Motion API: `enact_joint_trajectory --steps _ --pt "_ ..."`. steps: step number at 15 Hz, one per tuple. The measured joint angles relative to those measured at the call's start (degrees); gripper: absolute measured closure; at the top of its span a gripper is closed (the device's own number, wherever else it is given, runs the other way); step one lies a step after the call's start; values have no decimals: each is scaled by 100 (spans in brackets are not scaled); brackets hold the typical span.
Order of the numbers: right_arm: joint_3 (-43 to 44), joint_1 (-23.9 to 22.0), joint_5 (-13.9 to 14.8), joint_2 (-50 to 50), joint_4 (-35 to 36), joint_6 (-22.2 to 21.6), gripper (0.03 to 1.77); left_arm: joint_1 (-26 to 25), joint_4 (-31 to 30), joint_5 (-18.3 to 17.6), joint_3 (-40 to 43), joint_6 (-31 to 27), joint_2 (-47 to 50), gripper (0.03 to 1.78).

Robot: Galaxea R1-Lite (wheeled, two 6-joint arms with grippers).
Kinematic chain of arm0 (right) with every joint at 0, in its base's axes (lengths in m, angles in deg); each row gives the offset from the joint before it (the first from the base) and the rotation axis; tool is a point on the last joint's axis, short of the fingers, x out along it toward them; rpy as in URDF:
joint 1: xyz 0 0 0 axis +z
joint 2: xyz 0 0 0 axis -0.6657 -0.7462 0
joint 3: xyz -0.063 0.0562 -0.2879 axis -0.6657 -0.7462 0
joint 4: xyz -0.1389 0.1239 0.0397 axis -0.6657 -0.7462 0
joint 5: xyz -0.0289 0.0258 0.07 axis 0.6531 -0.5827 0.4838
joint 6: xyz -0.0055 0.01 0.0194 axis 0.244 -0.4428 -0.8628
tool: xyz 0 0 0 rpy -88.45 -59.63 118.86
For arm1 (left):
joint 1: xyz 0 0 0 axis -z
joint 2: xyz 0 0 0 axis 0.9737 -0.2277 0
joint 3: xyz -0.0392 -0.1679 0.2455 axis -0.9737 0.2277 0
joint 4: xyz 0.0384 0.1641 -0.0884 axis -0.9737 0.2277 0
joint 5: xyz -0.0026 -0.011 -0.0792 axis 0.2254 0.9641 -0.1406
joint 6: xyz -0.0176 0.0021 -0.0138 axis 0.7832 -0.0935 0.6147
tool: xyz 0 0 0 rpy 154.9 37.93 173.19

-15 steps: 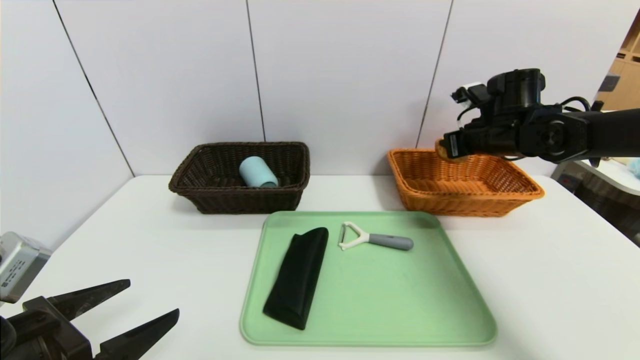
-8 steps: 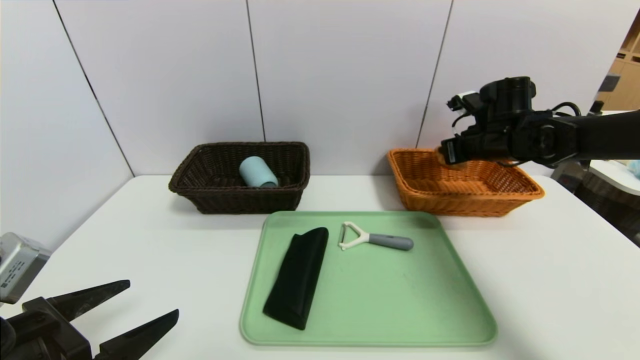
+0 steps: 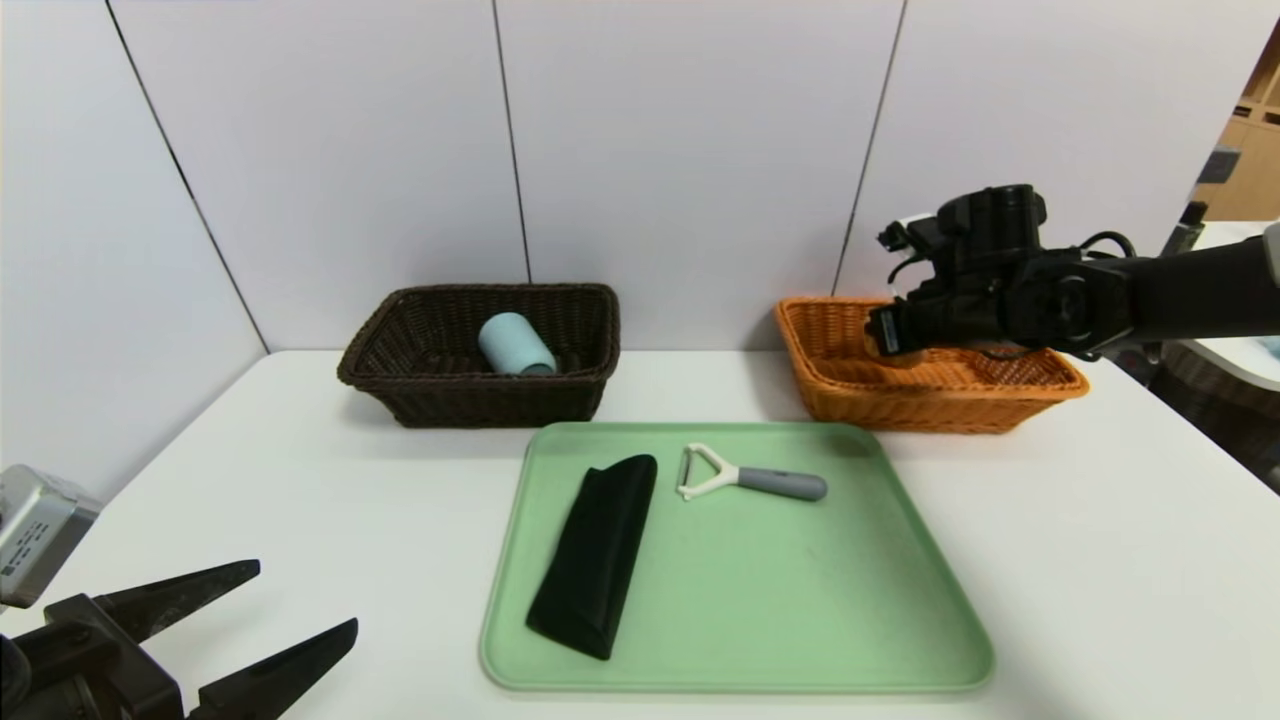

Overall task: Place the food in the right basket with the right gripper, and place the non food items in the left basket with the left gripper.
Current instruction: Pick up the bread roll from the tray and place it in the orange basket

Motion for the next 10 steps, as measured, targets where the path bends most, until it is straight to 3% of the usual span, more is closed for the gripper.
enact_joint_trajectory --steps 8,10 --pt "-130 61 0 0 5 11 113 0 2 1 27 -9 2 12" --pt "-139 66 2 0 15 17 91 0 0 1 27 -6 2 12"
